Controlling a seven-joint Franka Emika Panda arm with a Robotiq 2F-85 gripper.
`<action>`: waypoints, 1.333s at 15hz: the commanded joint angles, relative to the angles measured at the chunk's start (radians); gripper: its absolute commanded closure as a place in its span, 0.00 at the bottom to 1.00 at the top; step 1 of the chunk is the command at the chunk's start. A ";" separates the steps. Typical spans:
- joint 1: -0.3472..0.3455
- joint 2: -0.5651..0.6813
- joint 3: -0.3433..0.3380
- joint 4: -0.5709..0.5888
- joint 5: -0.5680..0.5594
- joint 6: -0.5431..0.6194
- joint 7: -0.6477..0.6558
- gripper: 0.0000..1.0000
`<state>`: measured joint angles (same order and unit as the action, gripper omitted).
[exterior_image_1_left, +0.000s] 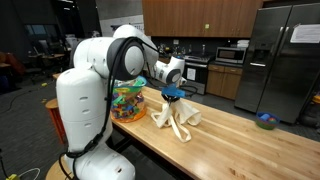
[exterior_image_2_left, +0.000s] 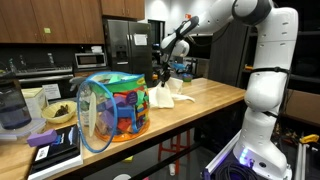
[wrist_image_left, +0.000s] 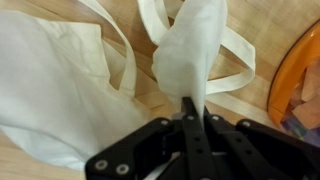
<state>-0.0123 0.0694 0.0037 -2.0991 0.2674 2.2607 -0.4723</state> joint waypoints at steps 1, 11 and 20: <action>-0.012 0.036 0.017 0.056 0.029 -0.074 -0.162 0.99; -0.034 0.036 0.003 0.069 0.006 -0.147 -0.494 0.99; -0.128 0.053 -0.092 0.032 -0.003 -0.146 -0.268 0.99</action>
<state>-0.1138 0.1228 -0.0610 -2.0561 0.2729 2.1306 -0.8351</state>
